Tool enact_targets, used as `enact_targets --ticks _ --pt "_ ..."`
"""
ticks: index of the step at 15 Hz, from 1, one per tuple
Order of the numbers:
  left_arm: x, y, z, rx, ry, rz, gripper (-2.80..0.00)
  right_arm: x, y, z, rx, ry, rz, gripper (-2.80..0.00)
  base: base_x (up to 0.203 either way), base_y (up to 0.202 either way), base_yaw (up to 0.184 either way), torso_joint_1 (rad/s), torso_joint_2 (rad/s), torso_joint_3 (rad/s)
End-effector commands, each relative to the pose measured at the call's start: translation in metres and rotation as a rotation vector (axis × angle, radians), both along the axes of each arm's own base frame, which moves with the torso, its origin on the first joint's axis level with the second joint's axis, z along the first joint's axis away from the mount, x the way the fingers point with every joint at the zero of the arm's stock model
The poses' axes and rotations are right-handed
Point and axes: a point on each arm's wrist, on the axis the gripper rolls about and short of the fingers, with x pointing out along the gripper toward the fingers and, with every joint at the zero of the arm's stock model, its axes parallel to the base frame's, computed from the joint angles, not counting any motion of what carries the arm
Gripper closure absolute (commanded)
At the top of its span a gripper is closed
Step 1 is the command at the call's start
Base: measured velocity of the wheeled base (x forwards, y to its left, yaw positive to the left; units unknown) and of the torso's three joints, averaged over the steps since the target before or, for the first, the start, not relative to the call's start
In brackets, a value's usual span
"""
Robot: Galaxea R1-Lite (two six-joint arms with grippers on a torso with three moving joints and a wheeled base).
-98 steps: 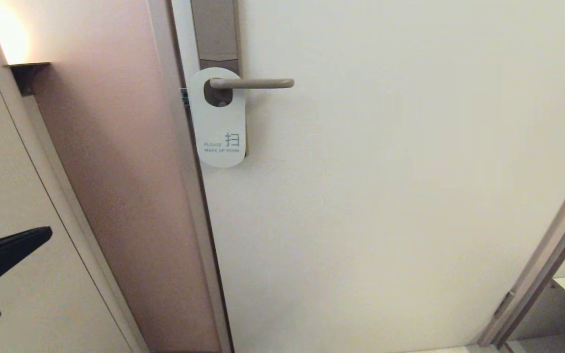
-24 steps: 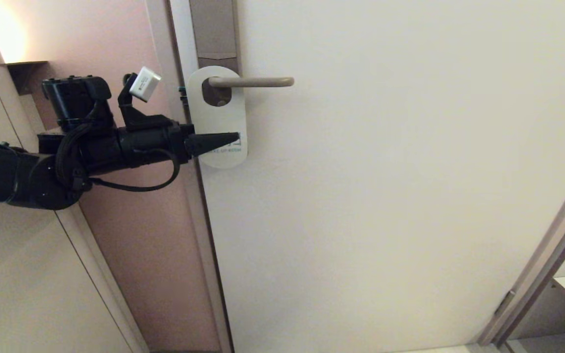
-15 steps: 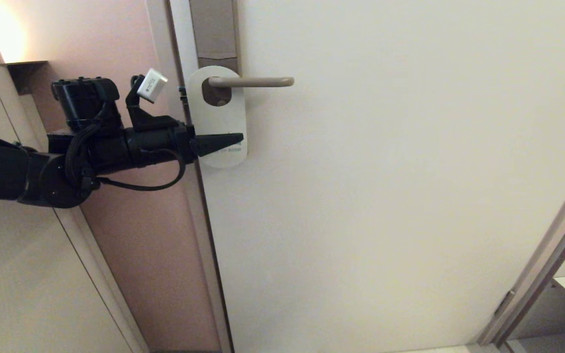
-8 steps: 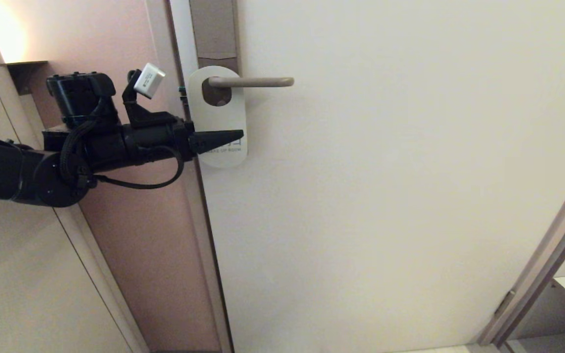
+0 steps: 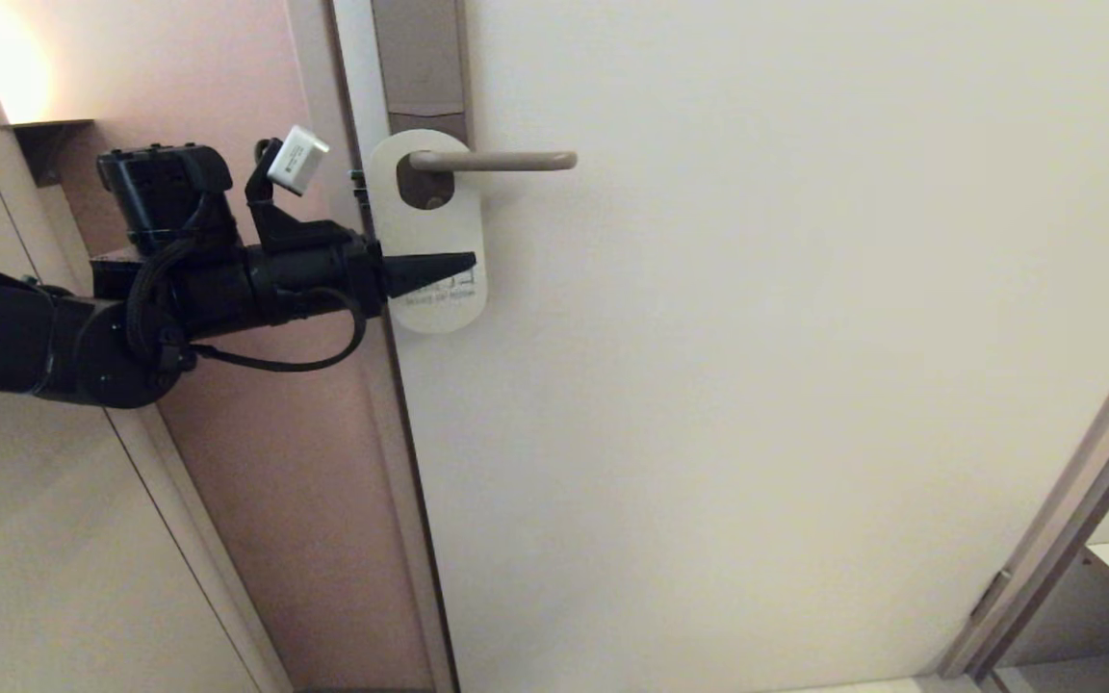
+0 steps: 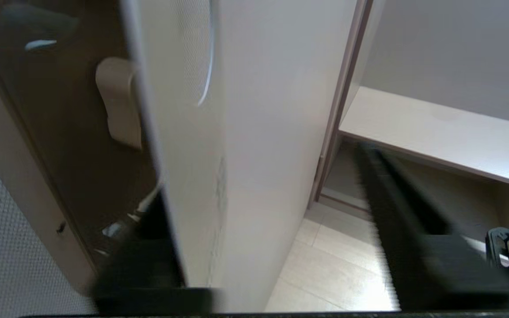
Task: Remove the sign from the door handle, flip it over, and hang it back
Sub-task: Take down the sign
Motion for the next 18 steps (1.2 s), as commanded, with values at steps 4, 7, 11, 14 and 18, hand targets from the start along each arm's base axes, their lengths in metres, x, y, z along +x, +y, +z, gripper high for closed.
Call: enact_targets --ticks 4,7,11,14,18 --pt "0.0 0.0 -0.001 -0.003 0.001 -0.004 0.0 0.0 0.0 0.0 -0.001 0.001 0.0 0.0 0.0 0.0 0.0 0.0 0.0 0.0" --pt "-0.002 0.001 0.003 -0.004 -0.008 -0.002 0.0 0.0 0.0 0.0 -0.001 0.001 0.0 0.0 0.0 0.0 0.0 0.0 0.0 0.0" --pt "-0.007 0.002 0.01 -0.007 -0.028 0.01 0.0 0.0 0.0 0.0 -0.001 0.001 0.0 0.0 0.0 0.0 0.0 0.0 0.0 0.0" --pt "-0.009 0.002 0.013 -0.007 -0.045 0.037 0.0 0.0 0.0 0.0 -0.001 0.001 0.0 0.0 0.0 0.0 0.0 0.0 0.0 0.0" --pt "-0.013 -0.01 0.016 -0.01 -0.051 0.056 0.0 0.0 0.0 0.0 -0.001 0.001 0.0 0.0 0.0 0.0 0.0 0.0 0.0 0.0"
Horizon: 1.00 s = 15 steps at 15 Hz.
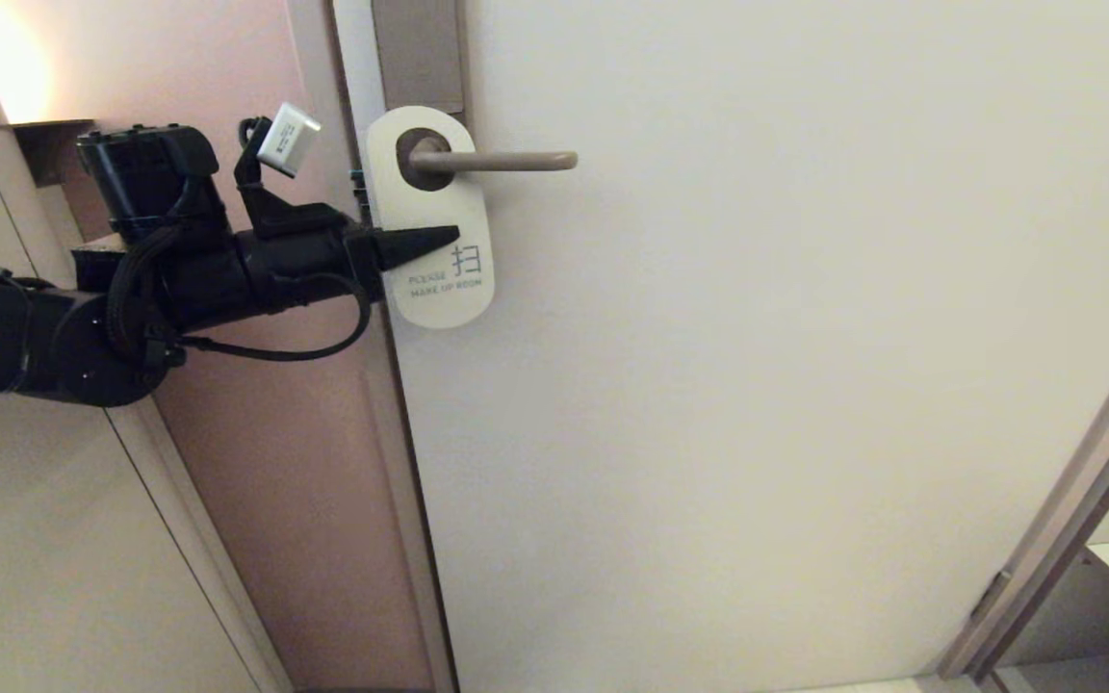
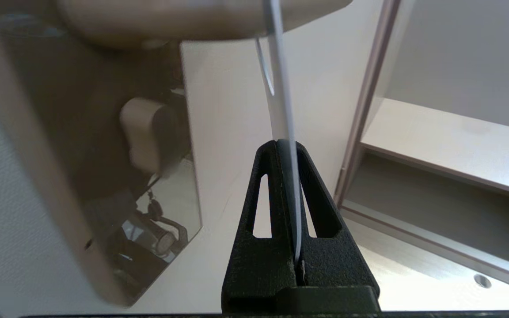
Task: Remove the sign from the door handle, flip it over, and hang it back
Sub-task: Take down the sign
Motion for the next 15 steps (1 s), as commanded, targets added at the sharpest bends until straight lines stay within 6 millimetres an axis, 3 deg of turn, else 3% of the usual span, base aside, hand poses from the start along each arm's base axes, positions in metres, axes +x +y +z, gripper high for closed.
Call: enact_targets --ticks 1,6,15 --pt "-0.004 -0.008 0.003 -0.003 -0.009 -0.01 0.0 0.0 0.0 0.0 -0.001 0.001 0.0 0.0 0.0 0.0 0.0 0.0 0.0 0.0" --pt "-0.015 -0.034 0.005 -0.011 -0.013 0.037 0.0 0.0 0.0 0.0 -0.001 0.001 0.0 0.0 0.0 0.0 0.0 0.0 0.0 0.0" --pt "-0.018 -0.051 0.002 0.01 -0.033 0.085 0.0 0.0 0.0 0.0 -0.001 0.001 0.0 0.0 0.0 0.0 0.0 0.0 0.0 0.0"
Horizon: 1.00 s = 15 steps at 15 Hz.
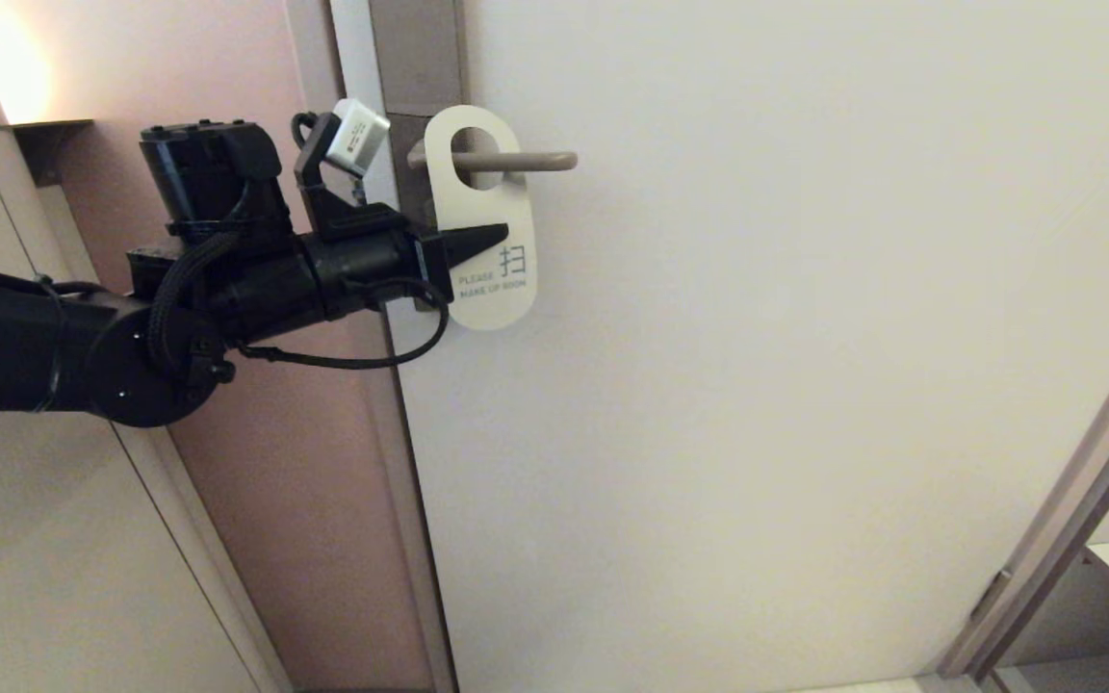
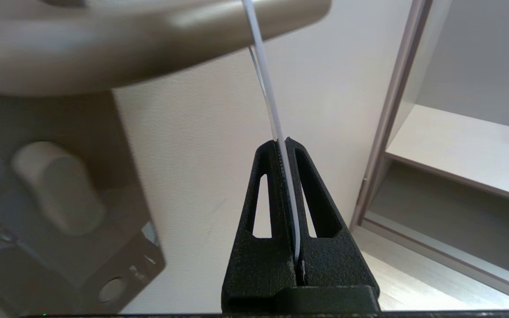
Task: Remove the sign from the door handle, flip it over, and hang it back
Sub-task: Take down the sign
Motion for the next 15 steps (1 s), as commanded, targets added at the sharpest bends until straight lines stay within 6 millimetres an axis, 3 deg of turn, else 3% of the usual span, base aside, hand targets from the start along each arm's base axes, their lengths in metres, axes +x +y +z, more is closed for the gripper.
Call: enact_targets --ticks 1,10,15 --pt "0.001 -0.004 -0.003 0.002 0.005 -0.012 0.0 0.0 0.0 0.0 -0.001 0.001 0.0 0.0 0.0 0.0 0.0 0.0 0.0 0.0" --pt "0.018 -0.018 -0.024 0.022 0.047 -0.013 0.0 0.0 0.0 0.0 -0.001 0.001 0.0 0.0 0.0 0.0 0.0 0.0 0.0 0.0" --pt "0.029 -0.022 -0.017 0.007 0.012 -0.014 0.0 0.0 0.0 0.0 -0.001 0.001 0.0 0.0 0.0 0.0 0.0 0.0 0.0 0.0"
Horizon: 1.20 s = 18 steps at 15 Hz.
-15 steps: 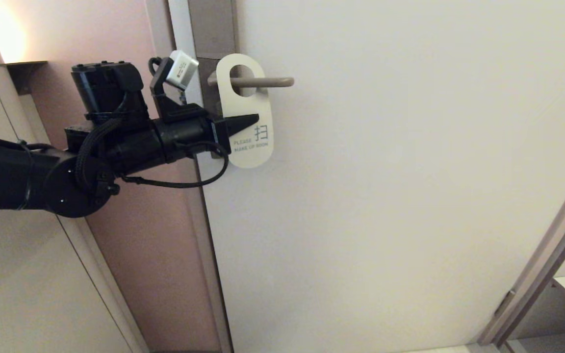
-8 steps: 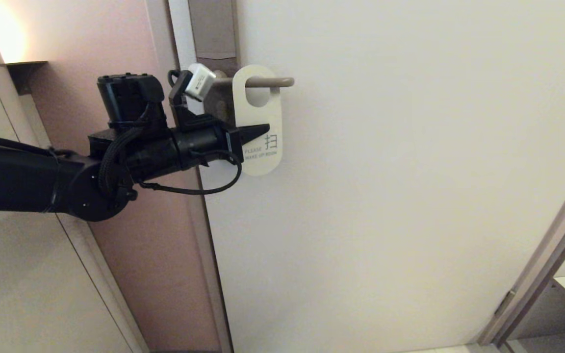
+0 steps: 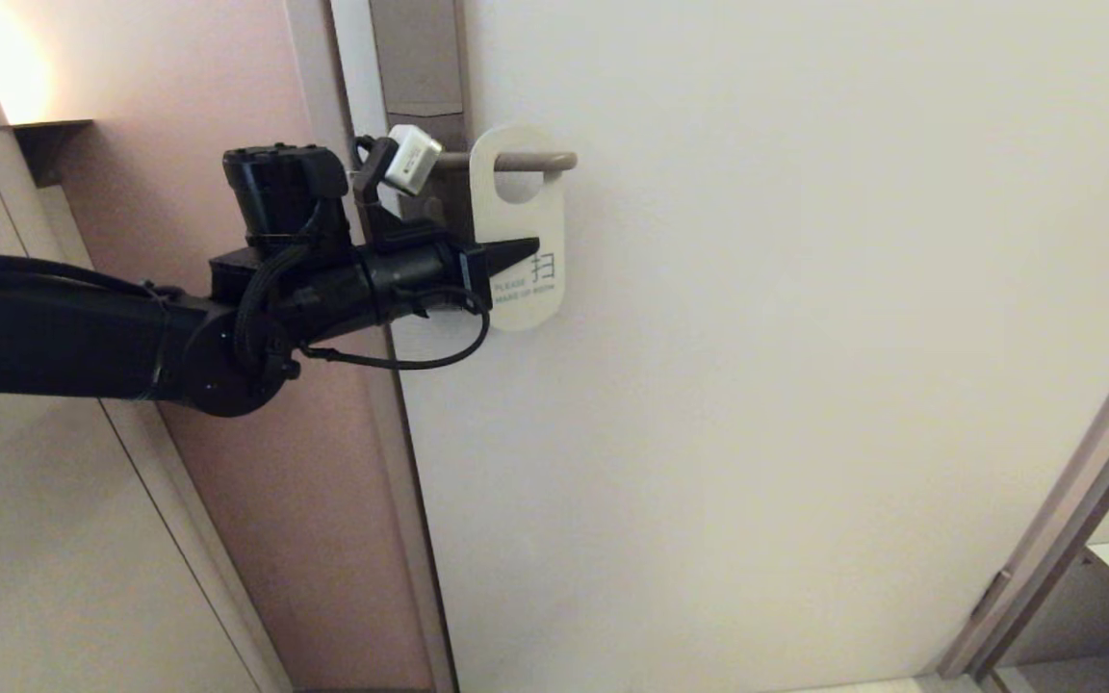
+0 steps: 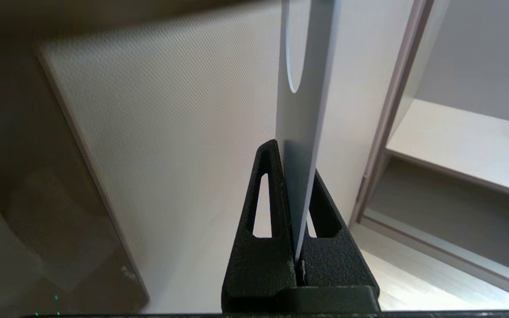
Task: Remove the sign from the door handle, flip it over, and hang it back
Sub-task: Take down the sign
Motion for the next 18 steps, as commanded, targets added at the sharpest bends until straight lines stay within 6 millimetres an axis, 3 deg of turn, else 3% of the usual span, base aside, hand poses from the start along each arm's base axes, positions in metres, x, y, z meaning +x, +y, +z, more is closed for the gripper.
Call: enact_targets --ticks 1,7,11,18 --pt "0.004 -0.002 0.0 -0.004 -0.007 -0.004 0.0 0.0 0.0 0.0 -0.001 0.0 0.0 0.0 0.0 0.0 0.0 0.0 0.0 0.0" --pt "0.0 -0.007 0.007 -0.013 -0.029 -0.022 0.0 0.0 0.0 0.0 -0.001 0.0 0.0 0.0 0.0 0.0 0.0 0.0 0.0 0.0" --pt "-0.004 -0.021 0.013 -0.022 -0.048 -0.058 0.0 0.0 0.0 0.0 -0.001 0.0 0.0 0.0 0.0 0.0 0.0 0.0 0.0 0.0" --pt "-0.003 -0.034 0.004 -0.015 -0.032 -0.086 0.0 0.0 0.0 0.0 -0.001 0.0 0.0 0.0 0.0 0.0 0.0 0.0 0.0 0.0"
